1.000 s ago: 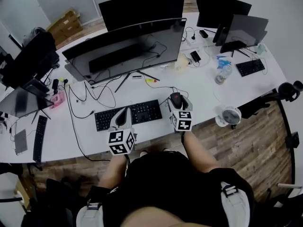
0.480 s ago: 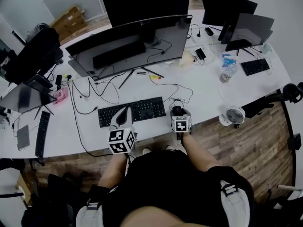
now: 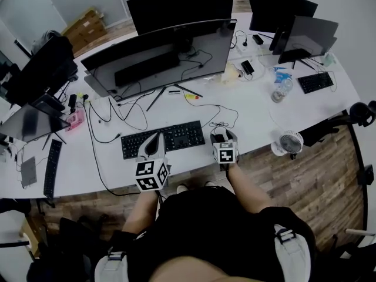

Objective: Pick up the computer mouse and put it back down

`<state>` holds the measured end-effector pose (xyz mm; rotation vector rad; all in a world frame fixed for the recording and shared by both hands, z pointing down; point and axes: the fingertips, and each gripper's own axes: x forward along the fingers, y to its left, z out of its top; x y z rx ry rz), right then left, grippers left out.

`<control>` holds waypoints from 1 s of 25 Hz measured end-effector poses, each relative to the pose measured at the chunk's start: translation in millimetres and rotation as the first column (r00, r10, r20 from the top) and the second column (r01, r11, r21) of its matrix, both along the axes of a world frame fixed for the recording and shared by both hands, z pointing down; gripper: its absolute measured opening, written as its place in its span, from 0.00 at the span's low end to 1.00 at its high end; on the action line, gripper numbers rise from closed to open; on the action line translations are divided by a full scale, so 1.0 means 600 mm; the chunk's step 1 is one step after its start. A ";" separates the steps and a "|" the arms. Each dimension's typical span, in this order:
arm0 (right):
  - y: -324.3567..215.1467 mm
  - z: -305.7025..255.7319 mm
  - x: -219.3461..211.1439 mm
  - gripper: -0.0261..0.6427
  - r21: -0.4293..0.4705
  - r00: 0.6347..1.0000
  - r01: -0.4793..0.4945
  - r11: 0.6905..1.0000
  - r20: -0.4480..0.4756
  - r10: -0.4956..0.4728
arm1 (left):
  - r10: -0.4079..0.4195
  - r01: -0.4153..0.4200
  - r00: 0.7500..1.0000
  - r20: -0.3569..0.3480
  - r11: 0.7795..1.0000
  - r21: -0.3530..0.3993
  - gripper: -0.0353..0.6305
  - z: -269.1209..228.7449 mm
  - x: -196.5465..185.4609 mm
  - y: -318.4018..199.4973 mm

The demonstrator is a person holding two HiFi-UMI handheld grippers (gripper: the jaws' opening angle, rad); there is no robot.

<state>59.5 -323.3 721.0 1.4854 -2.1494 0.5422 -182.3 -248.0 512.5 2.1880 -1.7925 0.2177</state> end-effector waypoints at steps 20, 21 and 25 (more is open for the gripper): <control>0.041 -0.485 -0.010 0.03 0.613 0.984 -0.027 0.789 0.153 -0.086 | -0.005 0.007 1.000 -0.023 0.997 0.083 0.13 -0.035 0.011 0.002; 0.043 -0.486 -0.012 0.03 0.613 0.985 -0.027 0.789 0.153 -0.085 | -0.007 0.009 1.000 -0.024 0.997 0.080 0.13 -0.034 0.009 0.003; 0.045 -0.490 -0.018 0.03 0.615 0.984 -0.026 0.788 0.154 -0.088 | -0.008 0.010 1.000 -0.029 0.997 0.083 0.13 -0.037 0.005 0.005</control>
